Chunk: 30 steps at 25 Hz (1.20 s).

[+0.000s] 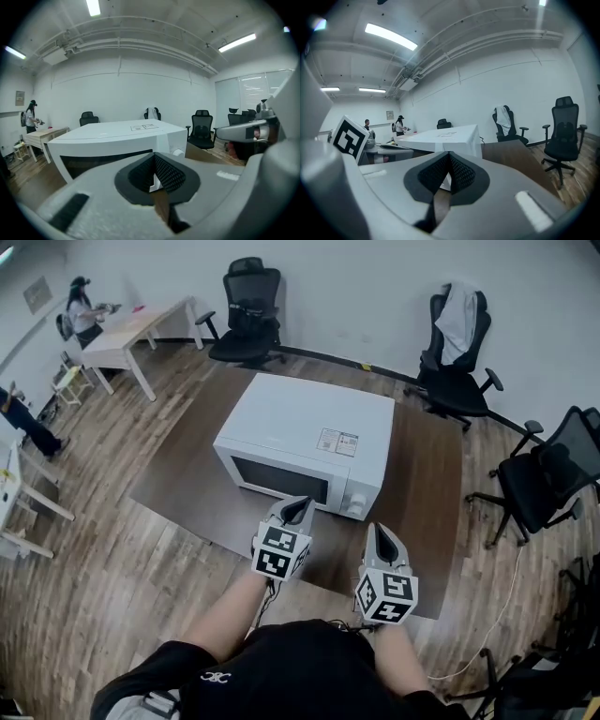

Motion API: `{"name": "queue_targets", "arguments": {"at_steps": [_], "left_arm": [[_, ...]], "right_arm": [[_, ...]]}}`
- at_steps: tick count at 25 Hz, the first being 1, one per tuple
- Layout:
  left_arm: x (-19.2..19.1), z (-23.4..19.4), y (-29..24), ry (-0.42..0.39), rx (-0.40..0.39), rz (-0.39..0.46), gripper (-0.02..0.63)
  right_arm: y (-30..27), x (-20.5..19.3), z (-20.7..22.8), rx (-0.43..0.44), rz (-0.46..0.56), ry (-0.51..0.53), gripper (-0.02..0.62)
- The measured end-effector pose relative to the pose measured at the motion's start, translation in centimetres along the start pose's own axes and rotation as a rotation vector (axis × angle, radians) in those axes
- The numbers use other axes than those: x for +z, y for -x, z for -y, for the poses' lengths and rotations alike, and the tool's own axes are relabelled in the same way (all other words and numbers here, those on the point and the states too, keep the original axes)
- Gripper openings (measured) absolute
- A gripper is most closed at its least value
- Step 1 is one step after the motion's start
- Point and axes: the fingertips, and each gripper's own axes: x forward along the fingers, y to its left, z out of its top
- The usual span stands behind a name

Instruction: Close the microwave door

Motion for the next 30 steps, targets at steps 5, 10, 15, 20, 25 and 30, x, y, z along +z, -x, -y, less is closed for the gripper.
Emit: {"name": "queue_targets", "arguments": {"at_steps": [5,10,15,20,25,30], "left_arm": [[0.5,-2.4,4.8,0.032,0.059,0.054,0.005],[-0.4,-5.1,9.3,0.056,0.106,0.067,0.005],[-1.7,-8.1,13.1,0.103,0.151,0.084,0.006],[-2.8,-9.9,15.4,0.098,0.177,0.080,0.006],[-3.5,-10.7,16.7,0.099,0.193,0.087,0.006],[-3.8,-11.3,17.6,0.127,0.181,0.099,0.006]], "right_arm": [[-0.5,0.2,-4.1,0.049,0.015,0.014,0.008],[-1.2,-0.5,-9.0,0.119,-0.015,0.060,0.006],[-1.7,-1.0,-13.3,0.162,-0.026,0.080,0.006],[-1.9,-1.6,-16.1,0.176,-0.036,0.080,0.006],[-1.7,-1.8,-17.8,0.181,-0.040,0.084,0.006],[-1.6,-2.2,-19.1,0.182,-0.045,0.092,0.006]]}}
